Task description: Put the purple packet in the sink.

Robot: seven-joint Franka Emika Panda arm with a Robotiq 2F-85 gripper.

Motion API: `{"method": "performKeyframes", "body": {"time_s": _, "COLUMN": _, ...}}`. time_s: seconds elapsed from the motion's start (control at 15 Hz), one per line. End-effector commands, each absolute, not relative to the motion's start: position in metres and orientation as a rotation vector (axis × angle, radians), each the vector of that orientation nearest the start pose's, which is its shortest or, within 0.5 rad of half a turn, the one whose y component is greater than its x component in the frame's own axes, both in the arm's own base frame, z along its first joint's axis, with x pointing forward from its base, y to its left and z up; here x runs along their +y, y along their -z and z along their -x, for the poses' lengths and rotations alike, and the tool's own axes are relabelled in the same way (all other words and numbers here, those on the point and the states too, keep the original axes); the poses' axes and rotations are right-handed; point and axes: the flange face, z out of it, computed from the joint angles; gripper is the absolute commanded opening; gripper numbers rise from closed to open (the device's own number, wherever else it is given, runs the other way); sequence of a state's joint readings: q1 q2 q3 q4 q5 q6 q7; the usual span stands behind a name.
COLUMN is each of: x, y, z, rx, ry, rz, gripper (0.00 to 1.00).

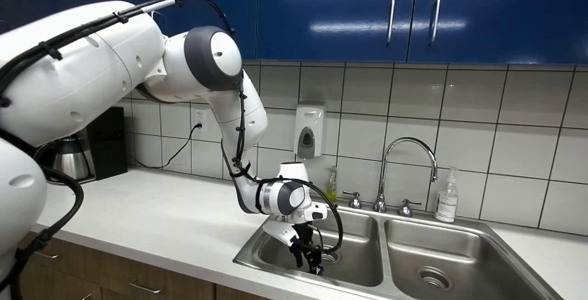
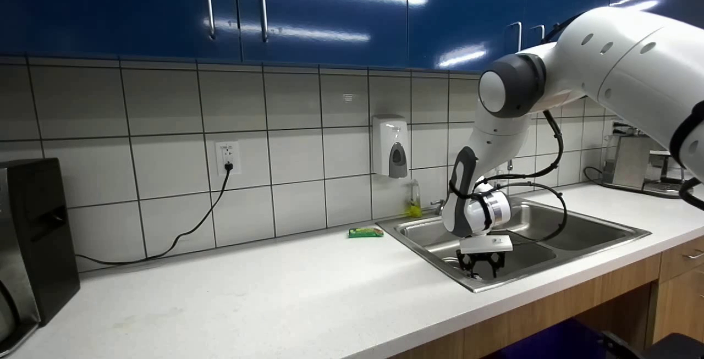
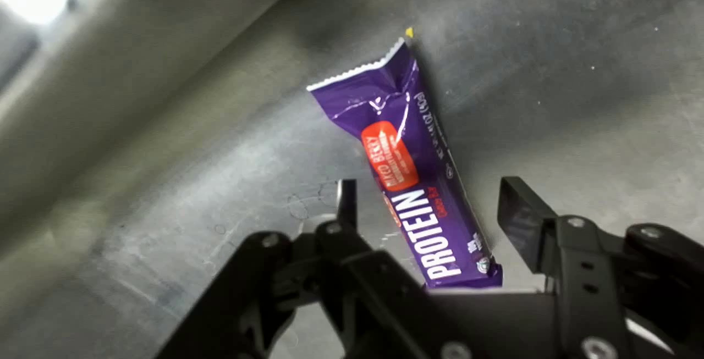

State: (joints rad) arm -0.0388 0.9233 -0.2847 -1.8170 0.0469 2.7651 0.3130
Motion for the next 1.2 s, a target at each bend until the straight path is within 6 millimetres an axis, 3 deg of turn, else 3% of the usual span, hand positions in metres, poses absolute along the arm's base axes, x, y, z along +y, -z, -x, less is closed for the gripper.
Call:
{"method": "performKeyframes", "body": {"time_s": 0.0, "x": -0.197, "y": -0.080, "z": -0.596, "rx": 0.959, "ry": 0.137, "rz": 3.201, "gripper": 0.99}}
{"method": "performKeyframes", "body": {"time_s": 0.6, "x": -0.177, "y": -0.161, "z": -0.585, "rx": 0.892, "ry": 0.194, "rz": 3.178, "gripper": 1.00}}
{"method": "performKeyframes", "body": {"time_s": 1.13, "x": -0.141, "y": -0.241, "z": -0.529, "rx": 0.524, "ry": 0.130, "rz": 3.199, "gripper": 1.00}}
